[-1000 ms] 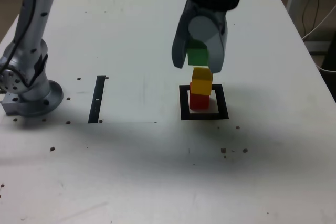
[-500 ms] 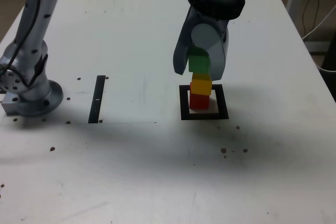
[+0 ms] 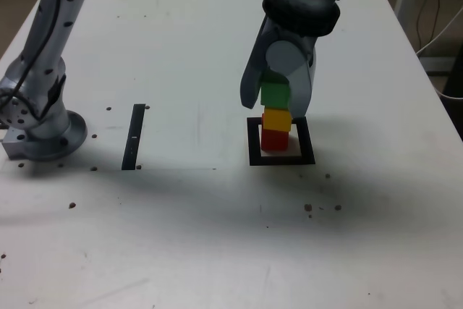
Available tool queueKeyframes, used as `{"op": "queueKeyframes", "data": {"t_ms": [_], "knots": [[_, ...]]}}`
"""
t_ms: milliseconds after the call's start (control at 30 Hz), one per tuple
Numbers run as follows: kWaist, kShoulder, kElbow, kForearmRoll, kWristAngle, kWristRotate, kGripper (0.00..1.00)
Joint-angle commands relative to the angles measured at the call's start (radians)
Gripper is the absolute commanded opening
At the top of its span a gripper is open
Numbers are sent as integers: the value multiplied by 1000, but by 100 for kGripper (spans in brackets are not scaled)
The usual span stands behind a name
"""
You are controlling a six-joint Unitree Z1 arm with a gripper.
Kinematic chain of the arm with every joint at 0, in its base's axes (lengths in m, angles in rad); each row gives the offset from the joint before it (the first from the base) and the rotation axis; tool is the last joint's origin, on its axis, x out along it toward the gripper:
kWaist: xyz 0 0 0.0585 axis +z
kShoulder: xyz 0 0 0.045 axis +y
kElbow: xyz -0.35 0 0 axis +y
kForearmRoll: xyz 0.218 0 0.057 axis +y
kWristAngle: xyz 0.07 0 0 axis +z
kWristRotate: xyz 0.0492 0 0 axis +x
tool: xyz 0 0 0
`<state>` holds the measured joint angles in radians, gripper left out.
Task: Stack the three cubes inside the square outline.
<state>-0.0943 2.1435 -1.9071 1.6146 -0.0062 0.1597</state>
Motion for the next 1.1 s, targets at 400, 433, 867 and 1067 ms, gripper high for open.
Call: {"op": "queueKeyframes", "data": {"t_ms": [400,433,867,1067], "knots": [[7,10,7,2,-1,21,95],[7,10,8,2,-1,21,95],[10,-11,12,4,12,26,98],[10,-58,10,8,41,26,99]]}}
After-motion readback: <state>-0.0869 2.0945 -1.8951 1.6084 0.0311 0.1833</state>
